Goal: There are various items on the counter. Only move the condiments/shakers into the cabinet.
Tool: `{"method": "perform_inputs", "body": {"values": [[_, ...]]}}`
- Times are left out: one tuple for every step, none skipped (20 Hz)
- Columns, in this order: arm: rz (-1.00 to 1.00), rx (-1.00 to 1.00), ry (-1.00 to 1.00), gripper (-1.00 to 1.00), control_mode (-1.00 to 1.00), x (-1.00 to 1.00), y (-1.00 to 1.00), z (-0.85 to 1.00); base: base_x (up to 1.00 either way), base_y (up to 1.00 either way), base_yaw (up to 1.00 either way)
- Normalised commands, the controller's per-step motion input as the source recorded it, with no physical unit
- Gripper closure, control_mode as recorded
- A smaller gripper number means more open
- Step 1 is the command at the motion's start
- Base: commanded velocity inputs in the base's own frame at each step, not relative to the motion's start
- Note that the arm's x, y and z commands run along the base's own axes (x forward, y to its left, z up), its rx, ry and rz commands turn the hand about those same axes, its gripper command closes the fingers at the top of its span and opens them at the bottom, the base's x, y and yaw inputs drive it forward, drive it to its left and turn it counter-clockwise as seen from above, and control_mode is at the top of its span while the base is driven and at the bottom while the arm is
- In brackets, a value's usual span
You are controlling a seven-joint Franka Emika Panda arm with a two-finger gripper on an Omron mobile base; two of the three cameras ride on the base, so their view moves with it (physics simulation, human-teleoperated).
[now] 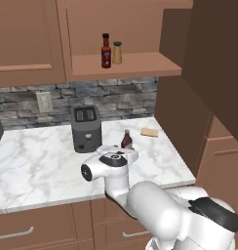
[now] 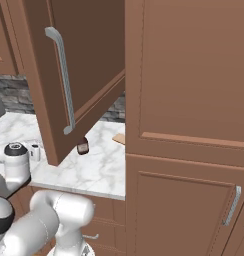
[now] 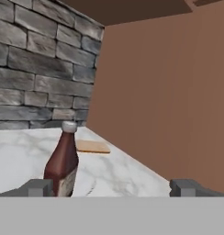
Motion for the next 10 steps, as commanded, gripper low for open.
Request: {"method": "perform_inputs", "body": {"values": [[0.0,0.0,0.0,-1.0,-1.0,0.22,0.0,-0.19,0.0,0.0,0.0],[0.0,0.0,0.0,-1.0,-1.0,0.16,0.0,-0.19,0.0,0.0,0.0],[0.0,0.0,0.0,-1.0,-1.0,0.14,-0.02,-0.16,0.0,0.0,0.0],[0.0,0.0,0.0,-1.0,-1.0,0.09,-0.09,-0.16,0.0,0.0,0.0],[0.0,0.0,0.0,-1.0,-1.0,0.04,-0.16,-0.16,0.0,0.0,0.0],[0.0,0.0,0.0,-1.0,-1.0,0.03,-0.17,-0.14,0.0,0.0,0.0],[0.0,0.0,0.0,-1.0,-1.0,0.06,-0.14,-0.13,0.0,0.0,0.0],[0.0,0.0,0.0,-1.0,-1.0,0.07,-0.1,-0.1,0.0,0.0,0.0],[0.0,0.0,0.0,-1.0,-1.0,0.04,-0.05,-0.07,0.0,0.0,0.0],[0.0,0.0,0.0,-1.0,-1.0,0.06,-0.01,-0.04,0.0,0.0,0.0]]}}
